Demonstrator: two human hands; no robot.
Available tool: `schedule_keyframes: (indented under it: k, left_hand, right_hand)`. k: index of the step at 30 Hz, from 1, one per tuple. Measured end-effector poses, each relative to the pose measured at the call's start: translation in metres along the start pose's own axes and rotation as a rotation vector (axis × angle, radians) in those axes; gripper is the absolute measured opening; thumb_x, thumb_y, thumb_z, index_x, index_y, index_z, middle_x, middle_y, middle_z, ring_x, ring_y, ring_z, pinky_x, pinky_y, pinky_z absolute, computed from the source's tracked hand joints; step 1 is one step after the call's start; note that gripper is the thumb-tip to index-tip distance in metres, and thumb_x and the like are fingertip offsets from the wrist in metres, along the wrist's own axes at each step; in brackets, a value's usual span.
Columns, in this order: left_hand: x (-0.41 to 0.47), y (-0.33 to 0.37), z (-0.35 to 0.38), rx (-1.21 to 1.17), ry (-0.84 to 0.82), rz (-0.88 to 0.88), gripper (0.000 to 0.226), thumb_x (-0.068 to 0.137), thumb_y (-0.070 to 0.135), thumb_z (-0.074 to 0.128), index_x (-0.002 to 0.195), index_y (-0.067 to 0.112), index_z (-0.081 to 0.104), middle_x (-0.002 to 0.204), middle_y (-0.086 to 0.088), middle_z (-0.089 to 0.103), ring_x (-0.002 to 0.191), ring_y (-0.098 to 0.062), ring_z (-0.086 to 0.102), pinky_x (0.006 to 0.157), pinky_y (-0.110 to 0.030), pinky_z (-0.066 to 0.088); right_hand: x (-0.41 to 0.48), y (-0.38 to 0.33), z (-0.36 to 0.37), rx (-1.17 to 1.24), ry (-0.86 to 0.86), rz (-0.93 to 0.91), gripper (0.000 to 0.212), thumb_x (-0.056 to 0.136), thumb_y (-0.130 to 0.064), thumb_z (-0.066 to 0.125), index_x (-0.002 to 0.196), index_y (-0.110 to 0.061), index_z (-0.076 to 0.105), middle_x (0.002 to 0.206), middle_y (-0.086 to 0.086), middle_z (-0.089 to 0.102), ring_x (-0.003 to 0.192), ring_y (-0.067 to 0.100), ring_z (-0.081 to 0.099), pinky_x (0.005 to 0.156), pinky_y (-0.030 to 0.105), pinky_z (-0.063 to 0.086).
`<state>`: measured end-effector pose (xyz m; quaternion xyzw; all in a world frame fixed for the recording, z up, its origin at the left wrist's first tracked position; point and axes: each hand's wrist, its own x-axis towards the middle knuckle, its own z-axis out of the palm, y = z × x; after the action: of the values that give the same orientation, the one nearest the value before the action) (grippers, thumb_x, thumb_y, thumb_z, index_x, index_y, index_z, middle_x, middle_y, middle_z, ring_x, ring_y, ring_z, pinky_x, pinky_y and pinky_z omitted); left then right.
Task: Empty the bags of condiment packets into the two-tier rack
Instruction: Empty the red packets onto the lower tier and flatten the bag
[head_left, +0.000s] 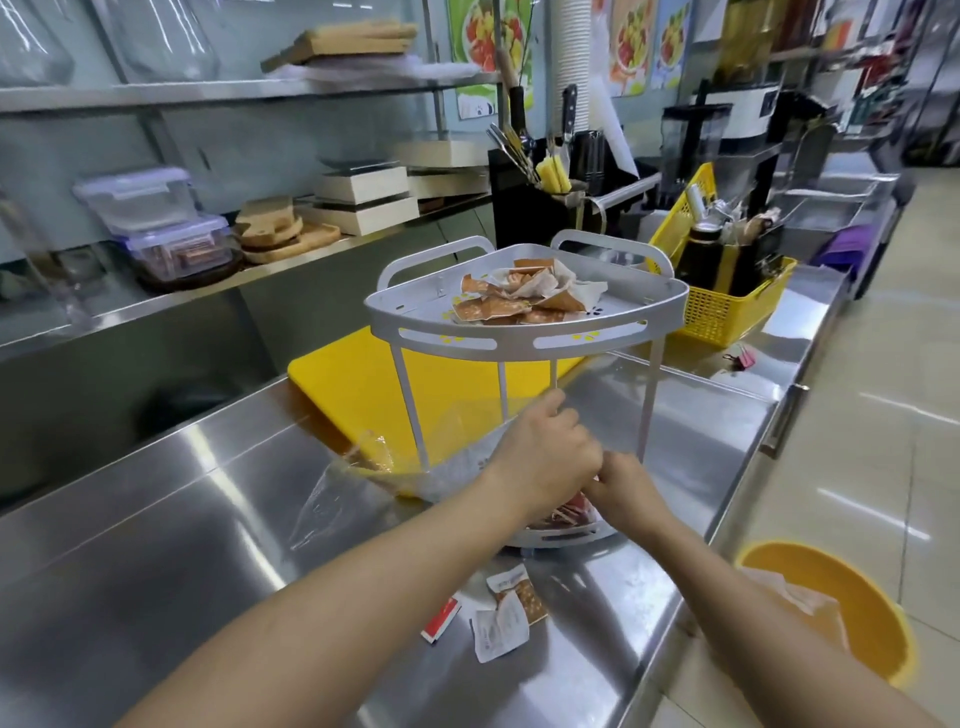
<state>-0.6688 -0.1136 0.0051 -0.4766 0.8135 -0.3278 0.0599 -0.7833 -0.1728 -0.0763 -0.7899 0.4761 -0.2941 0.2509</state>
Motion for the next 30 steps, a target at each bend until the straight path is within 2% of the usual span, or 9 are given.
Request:
schedule_keyframes:
  k: [3,5,7,11,17,21,24,26,30]
  left_hand:
    - [0.002,-0.005,-0.007,0.006,-0.002,-0.069,0.011,0.049,0.013,0.056,0.043,0.023,0.058,0.04,0.007,0.056,0.046,-0.009,0.054,0.062,-0.017,0.045]
    - [0.003,-0.01,-0.008,-0.001,0.002,-0.128,0.012,0.045,0.011,0.054,0.043,0.022,0.057,0.039,0.006,0.054,0.044,-0.011,0.053,0.058,-0.017,0.044]
    - [0.003,-0.017,-0.006,-0.003,-0.001,-0.189,0.012,0.042,0.01,0.057,0.045,0.023,0.058,0.039,0.005,0.055,0.044,-0.012,0.053,0.058,-0.017,0.043]
    - [0.001,-0.024,0.005,-0.014,0.053,-0.242,0.018,0.036,0.008,0.066,0.044,0.021,0.056,0.04,0.004,0.056,0.044,-0.013,0.053,0.056,-0.019,0.044]
    - [-0.003,-0.038,0.033,-0.127,0.172,-0.355,0.018,0.051,0.005,0.072,0.057,0.021,0.065,0.049,0.003,0.063,0.052,-0.016,0.059,0.061,-0.021,0.045]
    - [-0.007,-0.041,0.054,-0.298,0.202,-0.484,0.014,0.069,0.003,0.07,0.071,0.018,0.067,0.061,0.001,0.068,0.06,-0.023,0.062,0.066,-0.028,0.044]
    - [-0.016,-0.038,0.071,-0.383,-0.081,-0.487,0.022,0.084,-0.002,0.045,0.092,0.016,0.054,0.078,-0.003,0.06,0.082,-0.029,0.058,0.071,-0.034,0.029]
    - [-0.028,-0.032,0.085,-0.403,-0.205,-0.523,0.029,0.088,0.009,0.046,0.117,0.018,0.045,0.108,-0.004,0.058,0.104,-0.027,0.053,0.081,-0.035,0.031]
    - [-0.049,-0.016,0.094,-0.652,-0.27,-0.903,0.097,0.068,0.069,0.058,0.141,0.027,0.01,0.149,-0.005,0.025,0.134,-0.029,0.029,0.102,-0.049,0.033]
  right_hand:
    - [0.0,0.006,0.011,0.136,-0.006,0.009,0.026,0.077,-0.016,0.064,0.056,-0.031,0.066,0.04,-0.023,0.054,0.05,-0.005,0.053,0.047,0.017,0.031]
    - [0.001,0.018,0.017,0.242,-0.028,0.078,0.009,0.077,-0.016,0.069,0.076,-0.024,0.075,0.062,-0.023,0.066,0.06,-0.012,0.057,0.056,0.008,0.039]
    - [0.001,0.03,0.017,0.271,-0.04,0.129,0.014,0.077,-0.018,0.07,0.09,-0.016,0.075,0.081,-0.006,0.073,0.069,-0.001,0.062,0.067,0.013,0.043]
    - [0.004,0.039,0.019,0.187,0.034,0.17,0.018,0.08,-0.02,0.067,0.095,-0.013,0.074,0.084,0.007,0.075,0.07,0.022,0.068,0.073,0.04,0.054]
    - [0.025,0.035,-0.029,0.037,0.248,0.028,0.018,0.079,-0.015,0.069,0.094,-0.007,0.073,0.092,0.019,0.073,0.084,0.035,0.066,0.076,0.045,0.052]
    - [0.029,0.023,-0.057,-0.235,0.36,-0.226,0.012,0.073,-0.011,0.073,0.084,-0.008,0.075,0.077,0.016,0.074,0.07,0.036,0.064,0.066,0.042,0.046]
    - [0.027,0.016,-0.047,-0.452,0.277,-0.389,0.005,0.074,-0.016,0.072,0.074,-0.011,0.075,0.069,0.01,0.074,0.067,0.031,0.065,0.064,0.038,0.043]
    - [0.025,0.022,-0.028,-0.547,0.13,-0.347,0.014,0.081,-0.018,0.064,0.073,-0.012,0.073,0.071,0.007,0.072,0.073,0.03,0.064,0.07,0.035,0.042]
    - [0.022,0.036,-0.017,-0.436,0.116,-0.164,0.016,0.084,-0.019,0.059,0.088,-0.013,0.074,0.089,0.009,0.074,0.089,0.033,0.063,0.075,0.037,0.046]
